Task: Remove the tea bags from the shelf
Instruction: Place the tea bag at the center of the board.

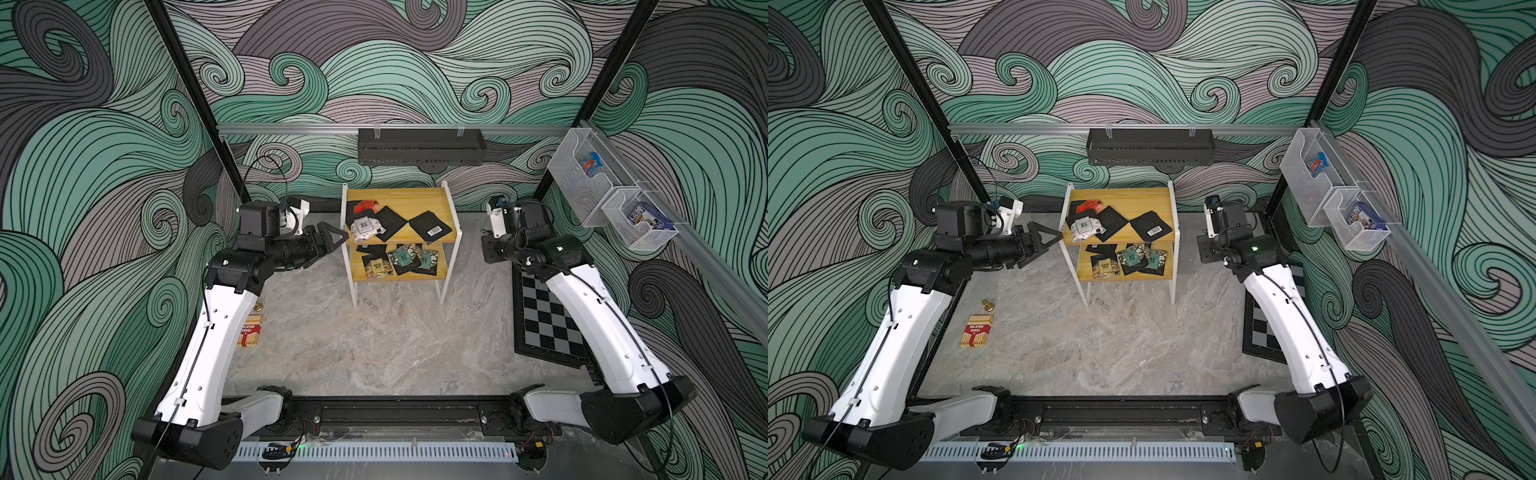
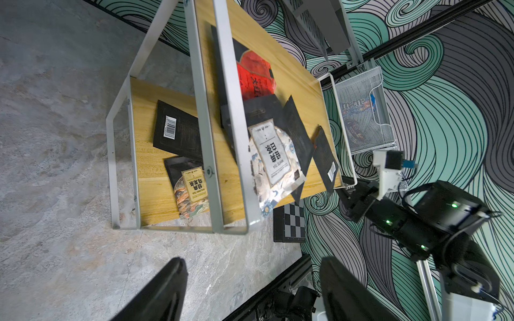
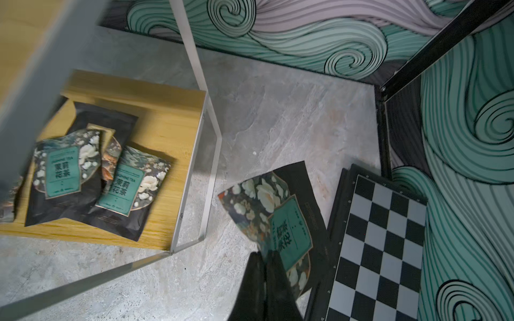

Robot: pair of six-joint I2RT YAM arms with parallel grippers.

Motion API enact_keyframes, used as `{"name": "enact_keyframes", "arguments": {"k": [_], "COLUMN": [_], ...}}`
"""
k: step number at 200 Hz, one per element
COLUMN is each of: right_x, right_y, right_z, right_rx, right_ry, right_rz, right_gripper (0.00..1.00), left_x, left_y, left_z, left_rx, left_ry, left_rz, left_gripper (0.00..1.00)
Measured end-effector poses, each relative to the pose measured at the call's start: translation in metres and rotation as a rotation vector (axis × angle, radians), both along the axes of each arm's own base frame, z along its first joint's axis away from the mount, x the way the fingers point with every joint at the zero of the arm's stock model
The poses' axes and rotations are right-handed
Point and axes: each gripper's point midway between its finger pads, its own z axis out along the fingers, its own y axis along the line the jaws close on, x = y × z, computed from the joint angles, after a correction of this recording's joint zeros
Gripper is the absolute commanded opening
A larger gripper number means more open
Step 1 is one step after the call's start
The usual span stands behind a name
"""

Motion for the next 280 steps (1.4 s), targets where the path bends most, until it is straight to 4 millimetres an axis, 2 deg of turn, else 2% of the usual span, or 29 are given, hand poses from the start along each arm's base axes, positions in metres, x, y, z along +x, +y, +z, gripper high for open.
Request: {"name": "enact_keyframes", "arguments": {"k": [38,66,90,135,191,243,280], "right_x": [0.006,0.019,0.033,0.054,0.073,0.075,0.079], "right_y": [-0.010,-0.013,-0.009,-0.003,0.003,0.011,0.015], "right_z": [-0.053,-0.093,-0.129,-0.176,-0.210,-0.226,-0.221], "right_rx": [0.060,0.086,0.103,0.120,0.133,0.171,0.200], "right_ry": [0.071,0.128,0.187,0.249,0.292,0.324,0.315], "right_rz": [-0.074,-0.127,-0.153,-0.189,-0.210,-0.212,-0.211], "right_gripper": [0.00,0.00,0.00,0.00,0.00,0.09,0.28], "left_x": [-0.002,-0.006,-0.008,-0.007,-0.009,-0.008,-0.008], "left_y": [0.000,0.002,0.006,0.017,0.026,0.027,0.028], "left_z": [-0.001,0.000,-0.004,-0.018,-0.031,-0.033,-0.038], "left_rx": [0.000,0.006,0.020,0.077,0.133,0.144,0.150], "left_ry": [-0.001,-0.012,-0.013,0.010,0.031,0.032,0.042], "left_rz": [-0.003,0.003,0.018,0.064,0.095,0.098,0.100], "left_gripper": [0.83,0.83,0.83,0.83,0.83,0.83,0.83]}}
